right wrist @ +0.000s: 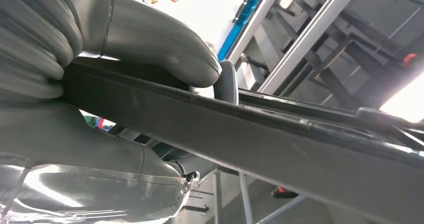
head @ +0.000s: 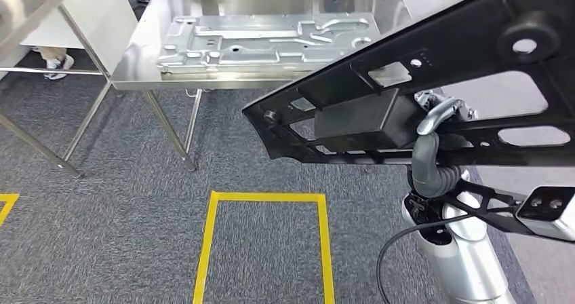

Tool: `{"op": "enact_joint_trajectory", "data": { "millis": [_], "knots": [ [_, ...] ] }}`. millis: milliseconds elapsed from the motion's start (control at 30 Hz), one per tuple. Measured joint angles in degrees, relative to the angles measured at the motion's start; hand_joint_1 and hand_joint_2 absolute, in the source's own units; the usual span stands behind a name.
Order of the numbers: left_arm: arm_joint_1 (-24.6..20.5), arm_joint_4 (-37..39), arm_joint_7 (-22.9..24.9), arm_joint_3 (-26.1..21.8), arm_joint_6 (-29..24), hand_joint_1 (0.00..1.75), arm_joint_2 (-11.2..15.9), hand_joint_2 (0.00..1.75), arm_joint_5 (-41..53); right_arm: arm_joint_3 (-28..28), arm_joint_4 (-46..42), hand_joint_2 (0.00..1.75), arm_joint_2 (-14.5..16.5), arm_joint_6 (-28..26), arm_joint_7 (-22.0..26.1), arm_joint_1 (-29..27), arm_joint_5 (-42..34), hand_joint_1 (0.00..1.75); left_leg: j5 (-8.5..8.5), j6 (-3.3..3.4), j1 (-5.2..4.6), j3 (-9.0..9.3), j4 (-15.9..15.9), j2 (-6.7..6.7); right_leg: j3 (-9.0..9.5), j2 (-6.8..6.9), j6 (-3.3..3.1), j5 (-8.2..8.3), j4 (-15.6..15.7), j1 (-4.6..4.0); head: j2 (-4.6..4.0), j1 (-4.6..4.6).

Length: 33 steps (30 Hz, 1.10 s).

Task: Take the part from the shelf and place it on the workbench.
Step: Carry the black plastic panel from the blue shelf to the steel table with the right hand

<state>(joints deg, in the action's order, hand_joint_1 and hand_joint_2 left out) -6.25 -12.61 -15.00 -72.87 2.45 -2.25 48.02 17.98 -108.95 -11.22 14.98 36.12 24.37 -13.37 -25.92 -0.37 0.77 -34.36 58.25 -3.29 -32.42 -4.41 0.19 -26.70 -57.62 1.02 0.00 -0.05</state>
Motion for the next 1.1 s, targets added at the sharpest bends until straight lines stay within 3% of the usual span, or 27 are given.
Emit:
{"op": "enact_joint_trajectory", "data": {
  "millis": [67, 133, 200, 267, 300, 333, 400, 433, 500, 633, 700, 767, 800, 833, 900, 933, 967, 1033, 1100],
  "knots": [
    [0.0, 0.0, 0.0, 0.0, 0.0, 0.00, 0.0, 1.75, 0.0, 0.0, 0.0, 1.75, 0.0, 0.3, 0.0, -0.1, -0.1, 1.75, 0.46, 0.75, -0.07, 0.28, -0.3, 0.56, -0.19, -0.68, 0.80, -0.17, 0.0, 0.13, 0.01, -0.01],
    [-0.1, 0.0, -0.1, 0.0, 0.0, 0.00, 0.0, 1.75, 0.1, -0.2, 0.1, 1.75, 0.0, 0.4, 0.1, 0.0, -0.2, 1.75, 0.64, 1.54, 0.09, 0.83, -0.8, 1.46, -1.04, 0.70, 1.28, -1.27, -2.0, 0.01, 0.01, 0.12],
    [-0.2, 0.0, -0.1, 0.1, 0.0, 0.00, 0.0, 1.75, 0.3, -0.3, 0.1, 1.75, 0.1, 0.4, 0.1, 0.1, -0.2, 1.75, 0.24, 2.19, 0.03, 1.38, -1.1, 2.28, -4.59, 3.00, 1.53, -4.13, -8.7, -0.10, 0.00, 0.26],
    [-0.2, 0.0, -0.1, 0.1, 0.0, 0.00, 0.1, 1.75, 0.4, -0.4, 0.2, 1.75, 0.1, 0.3, 0.1, 0.0, 0.1, 1.75, -0.37, 2.42, -0.16, 1.85, -1.1, 2.87, -9.03, 3.80, 1.72, -6.14, -16.0, -0.04, 0.00, 0.30],
    [-0.2, 0.0, -0.1, 0.1, -0.1, 0.00, 0.1, 1.75, 0.4, -0.4, 0.3, 1.75, 0.1, 0.3, 0.0, 0.0, 0.3, 1.75, -0.68, 2.42, -0.22, 2.22, -1.1, 3.09, -10.06, 3.91, 1.73, -5.59, -17.1, -0.03, 0.00, 0.30],
    [-0.2, 0.0, -0.2, 0.1, -0.1, 0.00, 0.1, 1.75, 0.4, -0.4, 0.4, 1.75, 0.1, 0.3, -0.1, -0.1, 0.4, 1.75, -1.04, 2.37, -0.27, 2.69, -1.1, 3.23, -9.88, 3.99, 1.66, -3.94, -15.8, -0.04, 0.00, 0.30],
    [-0.1, 0.0, -0.2, 0.1, -0.1, 0.00, 0.1, 1.75, 0.4, -0.4, 0.5, 1.75, 0.1, 0.3, -0.3, 0.0, 0.5, 1.75, -1.88, 2.16, -0.34, 3.80, -1.1, 3.39, -6.62, 4.28, 1.19, 0.83, -8.0, -0.18, 0.00, 0.31],
    [-0.2, 0.0, -0.2, 0.1, -0.1, 0.00, 0.1, 1.75, 0.3, -0.4, 0.5, 1.75, 0.1, 0.3, -0.4, 0.1, 0.5, 1.75, -2.37, 1.94, -0.46, 4.22, -1.0, 3.42, -4.80, 4.47, 0.95, 2.19, -4.2, -0.36, 0.00, 0.30],
    [-0.2, 0.0, -0.3, 0.1, -0.1, 0.00, 0.1, 1.75, 0.3, -0.4, 0.6, 1.75, 0.1, 0.4, -0.5, 0.3, 0.5, 1.75, -3.20, 1.36, -0.60, 4.72, -1.1, 3.48, -2.93, 4.67, 0.50, 2.45, -0.5, -0.73, 0.00, 0.26],
    [-0.3, 0.0, -0.4, 0.1, -0.1, 0.00, 0.3, 1.75, 0.3, -0.5, 0.8, 1.75, 0.3, 0.5, -0.9, 0.6, 0.4, 1.75, -4.55, 0.22, -0.65, 5.36, -0.2, 3.71, -1.34, 4.28, -0.55, 1.26, 0.5, -0.38, 0.01, 0.00],
    [-0.2, 0.0, -0.4, 0.1, -0.1, 0.00, 0.3, 1.75, 0.3, -0.5, 1.0, 1.75, 0.6, 0.6, -1.2, 0.9, 0.2, 1.75, -6.68, -0.25, -0.48, 2.20, 6.0, 3.64, 0.05, 4.25, -1.04, 0.46, 0.9, -0.18, 0.01, -0.32],
    [0.0, 0.0, -0.4, 0.1, 0.0, 0.00, 0.4, 1.75, 0.3, -0.5, 1.3, 1.75, 0.8, 0.7, -1.5, 1.0, 0.0, 1.75, -8.42, -0.63, -0.26, -3.56, 14.1, 3.63, 1.36, 4.11, -1.15, -0.76, 1.0, -0.19, 0.00, -0.44],
    [0.2, 0.0, -0.4, 0.1, 0.0, 0.00, 0.4, 1.75, 0.3, -0.5, 1.5, 1.75, 0.8, 0.8, -1.6, 0.9, -0.1, 1.75, -7.74, -0.76, -0.17, -5.78, 16.0, 3.64, 2.16, 4.00, -1.10, -1.47, 1.0, -0.18, 0.00, -0.48],
    [0.4, 0.0, -0.4, 0.1, 0.0, 0.00, 0.4, 1.75, 0.3, -0.5, 1.7, 1.75, 0.9, 0.8, -1.7, 0.9, -0.2, 1.75, -5.67, -0.83, -0.08, -6.93, 15.6, 3.64, 3.08, 3.87, -0.99, -2.23, 1.0, -0.15, 0.00, -0.47],
    [0.6, 0.0, -0.4, 0.1, 0.0, 0.00, 0.4, 1.75, 0.3, -0.4, 2.0, 1.75, 1.0, 0.8, -1.8, 1.0, -0.3, 1.75, 1.09, -0.76, 0.05, -6.30, 9.1, 3.61, 5.30, 3.72, -0.63, -4.04, 1.0, -0.06, 0.00, -0.45],
    [0.8, 0.0, -0.4, 0.1, 0.0, 0.00, 0.4, 1.75, 0.3, -0.4, 2.2, 1.75, 1.1, 0.8, -1.8, 1.1, -0.3, 1.75, 3.48, -0.64, -0.07, -5.39, 5.9, 3.55, 6.28, 3.62, -0.32, -4.90, 1.1, -0.07, 0.00, -0.41],
    [0.9, 0.0, -0.4, 0.1, 0.0, 0.00, 0.4, 1.75, 0.3, -0.4, 2.4, 1.75, 1.2, 0.8, -1.8, 1.1, -0.3, 1.75, 4.36, -0.37, -0.23, -4.34, 3.3, 3.51, 7.02, 3.53, 0.07, -5.63, 1.2, -0.09, 0.01, -0.41],
    [0.9, 0.0, -0.4, 0.1, 0.0, 0.00, 0.4, 1.75, 0.3, -0.4, 2.7, 1.75, 1.3, 0.8, -2.0, 1.2, -0.3, 1.75, 2.90, 0.43, -0.63, -3.04, 1.7, 3.42, 7.88, 3.38, 0.94, -6.20, 1.6, -0.11, 0.01, -0.39],
    [0.8, 0.0, -0.4, 0.1, 0.0, 0.00, 0.5, 1.75, 0.3, -0.4, 2.8, 1.75, 1.4, 0.7, -2.1, 1.4, -0.3, 1.75, 1.65, 1.36, -0.55, -1.69, 0.7, 3.31, 7.46, 3.48, 1.66, -5.24, -0.4, 0.01, 0.01, -0.37]
  ]
}}
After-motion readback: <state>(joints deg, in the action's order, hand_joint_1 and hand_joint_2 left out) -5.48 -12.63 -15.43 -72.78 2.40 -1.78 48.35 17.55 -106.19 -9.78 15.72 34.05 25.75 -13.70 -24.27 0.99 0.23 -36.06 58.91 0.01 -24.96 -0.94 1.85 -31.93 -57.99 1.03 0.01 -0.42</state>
